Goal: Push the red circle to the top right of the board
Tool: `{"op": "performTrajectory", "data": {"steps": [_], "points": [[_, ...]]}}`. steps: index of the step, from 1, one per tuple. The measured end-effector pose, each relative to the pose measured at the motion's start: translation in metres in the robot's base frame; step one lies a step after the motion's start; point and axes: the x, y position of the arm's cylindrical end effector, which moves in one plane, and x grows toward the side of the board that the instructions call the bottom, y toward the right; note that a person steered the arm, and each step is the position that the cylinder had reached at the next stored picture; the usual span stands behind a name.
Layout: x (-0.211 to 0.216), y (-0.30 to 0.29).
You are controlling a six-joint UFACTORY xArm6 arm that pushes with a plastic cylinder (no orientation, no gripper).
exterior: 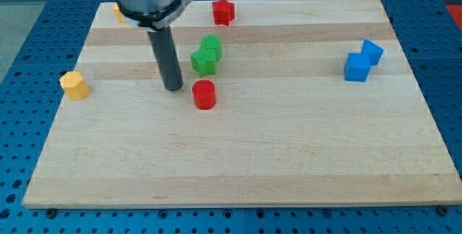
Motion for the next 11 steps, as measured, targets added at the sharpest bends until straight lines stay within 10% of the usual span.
{"op": "performTrajectory", "data": {"steps": [3, 5, 11], "points": [[0.042, -0.039], [0.04, 0.096], [-0.026, 0.168]]}}
